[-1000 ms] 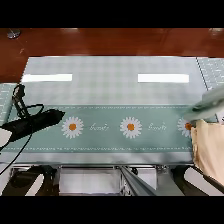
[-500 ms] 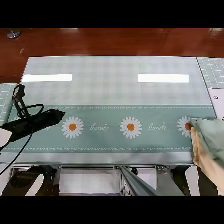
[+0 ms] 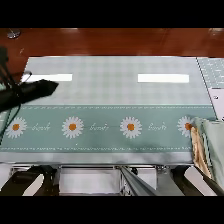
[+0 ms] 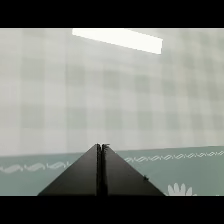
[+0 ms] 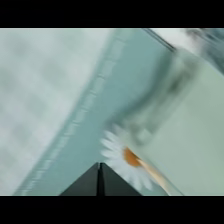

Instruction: Fold the shirts.

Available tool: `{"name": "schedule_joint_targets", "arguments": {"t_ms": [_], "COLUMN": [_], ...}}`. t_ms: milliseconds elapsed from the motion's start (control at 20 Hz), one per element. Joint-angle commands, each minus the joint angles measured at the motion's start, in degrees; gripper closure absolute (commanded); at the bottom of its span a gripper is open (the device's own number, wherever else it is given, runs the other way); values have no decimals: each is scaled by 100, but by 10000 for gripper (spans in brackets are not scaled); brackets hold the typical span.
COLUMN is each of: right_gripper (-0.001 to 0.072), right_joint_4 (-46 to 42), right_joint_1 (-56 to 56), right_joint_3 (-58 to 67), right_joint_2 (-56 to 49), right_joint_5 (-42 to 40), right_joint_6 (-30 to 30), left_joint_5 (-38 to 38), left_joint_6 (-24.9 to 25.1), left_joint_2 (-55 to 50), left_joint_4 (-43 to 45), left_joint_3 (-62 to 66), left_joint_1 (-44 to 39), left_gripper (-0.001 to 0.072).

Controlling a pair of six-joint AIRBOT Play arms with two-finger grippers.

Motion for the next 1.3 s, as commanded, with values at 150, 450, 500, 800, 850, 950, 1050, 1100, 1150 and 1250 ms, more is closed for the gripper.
{"name": "schedule_joint_targets", "arguments": {"t_ms": [150,450,500,800,850,950,1050,1100,1150,1250], "right_gripper": [691,692,692,692,692,692,692,692,692,692], "right_joint_4": [-704,-2345,-2345,-2295,-2295,-2295,-2295,-2295,-2295,-2295], "right_joint_1": [4072,5093,5093,5093,5093,5093,5093,5093,5093,5093], "right_joint_3": [765,85,85,85,85,85,85,85,85,85], "right_joint_2": [-1659,-2881,-2929,-2933,-2933,-2933,-2933,-2933,-2933,-2933], "right_joint_5": [-1493,-1469,-1471,-1460,-1460,-1460,-1460,-1460,-1460,-1460], "right_joint_6": [-498,341,339,337,337,337,337,337,337,337], "left_joint_5": [-1152,-1598,-1602,-1849,-1849,-1849,-1849,-1849,-1849,-1849], "left_joint_6": [118,-599,-599,-599,-599,-599,-599,-599,-599,-599], "left_joint_2": [-2221,-3080,-3084,-3119,-3121,-3121,-3121,-3121,-3121,-3121], "left_joint_4": [1185,2065,2065,2061,2063,2063,2063,2063,2063,2061], "left_joint_3": [2551,2201,2201,2201,2201,2201,2201,2201,2201,2201], "left_joint_1": [-678,-428,-409,-420,-420,-420,-420,-420,-420,-420], "left_gripper": [685,684,683,683,683,683,683,683,683,683]}}
